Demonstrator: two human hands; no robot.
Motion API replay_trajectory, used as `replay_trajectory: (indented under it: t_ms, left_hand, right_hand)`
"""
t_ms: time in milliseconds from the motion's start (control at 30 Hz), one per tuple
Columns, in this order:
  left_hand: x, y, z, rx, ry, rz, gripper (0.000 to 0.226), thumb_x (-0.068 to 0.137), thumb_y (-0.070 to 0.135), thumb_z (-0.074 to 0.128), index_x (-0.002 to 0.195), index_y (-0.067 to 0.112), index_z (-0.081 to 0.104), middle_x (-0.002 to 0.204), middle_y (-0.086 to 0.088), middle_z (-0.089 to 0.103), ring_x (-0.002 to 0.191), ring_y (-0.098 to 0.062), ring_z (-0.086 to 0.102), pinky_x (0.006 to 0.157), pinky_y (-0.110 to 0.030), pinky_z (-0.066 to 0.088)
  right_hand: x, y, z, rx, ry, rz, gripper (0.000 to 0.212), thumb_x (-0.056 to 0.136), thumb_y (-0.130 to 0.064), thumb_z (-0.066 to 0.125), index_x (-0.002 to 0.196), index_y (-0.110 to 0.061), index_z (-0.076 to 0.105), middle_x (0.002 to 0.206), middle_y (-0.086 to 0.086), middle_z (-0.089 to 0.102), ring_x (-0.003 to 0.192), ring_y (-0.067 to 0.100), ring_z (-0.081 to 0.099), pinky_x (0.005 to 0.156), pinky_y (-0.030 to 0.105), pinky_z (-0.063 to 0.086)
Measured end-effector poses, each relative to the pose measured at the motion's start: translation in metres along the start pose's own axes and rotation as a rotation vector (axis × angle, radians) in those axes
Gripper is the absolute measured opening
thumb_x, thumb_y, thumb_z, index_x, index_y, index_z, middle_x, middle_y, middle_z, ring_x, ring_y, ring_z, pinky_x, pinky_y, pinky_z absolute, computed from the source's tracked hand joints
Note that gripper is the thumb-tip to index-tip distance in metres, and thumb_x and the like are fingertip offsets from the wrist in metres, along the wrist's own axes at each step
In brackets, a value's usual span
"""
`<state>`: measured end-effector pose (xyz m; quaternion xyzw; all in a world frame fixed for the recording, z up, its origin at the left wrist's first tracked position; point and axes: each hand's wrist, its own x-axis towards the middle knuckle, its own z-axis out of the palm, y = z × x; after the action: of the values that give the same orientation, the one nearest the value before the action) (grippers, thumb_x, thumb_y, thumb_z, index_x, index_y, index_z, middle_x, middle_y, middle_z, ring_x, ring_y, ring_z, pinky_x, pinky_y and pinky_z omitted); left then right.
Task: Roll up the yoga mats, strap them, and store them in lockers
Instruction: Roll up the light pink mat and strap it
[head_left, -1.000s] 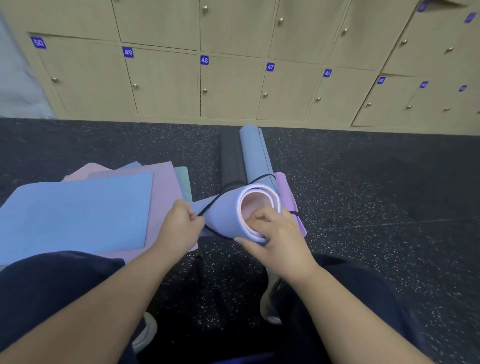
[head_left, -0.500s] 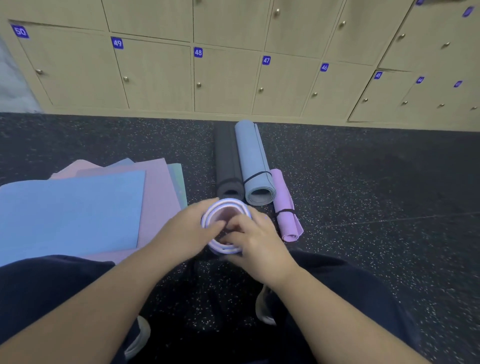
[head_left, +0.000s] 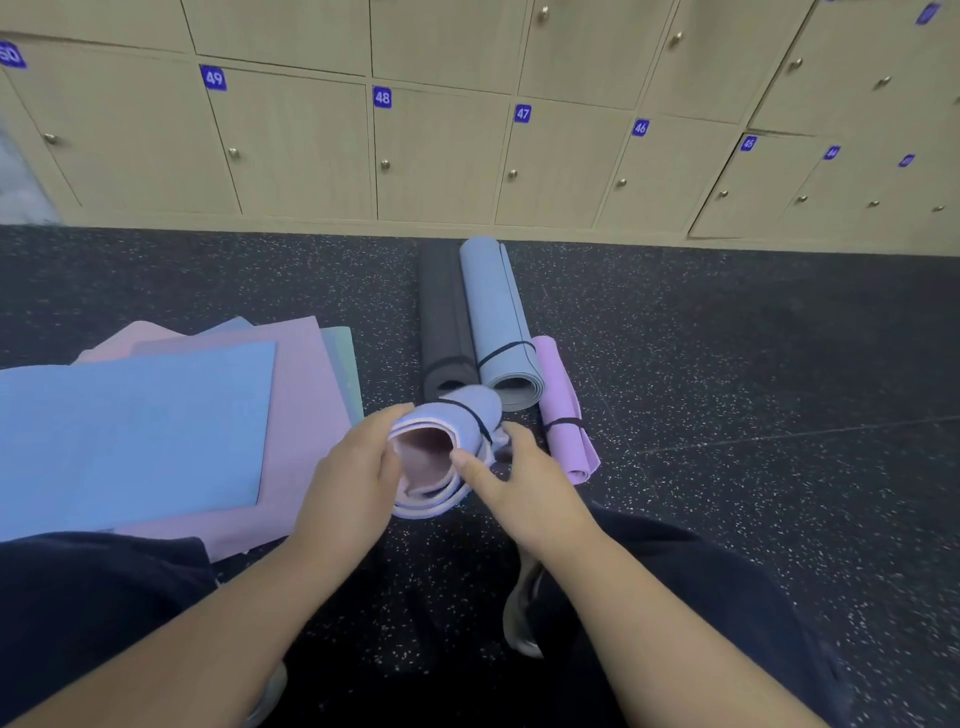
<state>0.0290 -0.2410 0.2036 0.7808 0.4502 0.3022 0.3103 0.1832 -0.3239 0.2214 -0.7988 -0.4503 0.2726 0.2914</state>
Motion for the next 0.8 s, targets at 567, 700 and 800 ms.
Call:
replay_trajectory:
  t_ms: [567, 700, 800]
  left_hand:
    - [0.019, 0.005, -0.018, -0.084, -0.049, -0.101, 0.017, 0.093, 0.020, 0.058, 0.083, 0.032, 0.052, 0.094, 0.001, 0.056, 0.071, -0.023, 0.063, 0.057, -0.026, 0.050]
    - [0.018, 0.011, -0.023, -0.126, -0.139, -0.139, 0.019, 0.093, 0.012, 0.056, 0.077, 0.022, 0.052, 0.078, -0.004, 0.056, 0.062, -0.018, 0.054, 0.057, -0.036, 0.054]
    - [0.016, 0.008, -0.023, -0.155, -0.220, -0.183, 0.020, 0.092, 0.008, 0.054, 0.074, 0.017, 0.051, 0.069, -0.003, 0.054, 0.063, -0.021, 0.056, 0.073, -0.046, 0.056]
  right_hand:
    - [-0.010, -0.019, -0.010, -0.142, 0.063, -0.332, 0.067, 0.084, 0.006, 0.041, 0.143, -0.027, 0.041, 0.154, -0.008, 0.031, 0.138, 0.012, 0.034, 0.109, 0.019, 0.024]
    - [-0.012, -0.020, -0.012, -0.188, 0.068, -0.411, 0.068, 0.080, 0.003, 0.034, 0.141, -0.024, 0.045, 0.153, -0.007, 0.033, 0.135, 0.016, 0.039, 0.106, 0.023, 0.031]
    - [-0.012, -0.019, -0.010, -0.224, 0.065, -0.451, 0.070, 0.076, 0.000, 0.032, 0.140, -0.022, 0.047, 0.151, -0.006, 0.036, 0.133, 0.020, 0.043, 0.104, 0.028, 0.036]
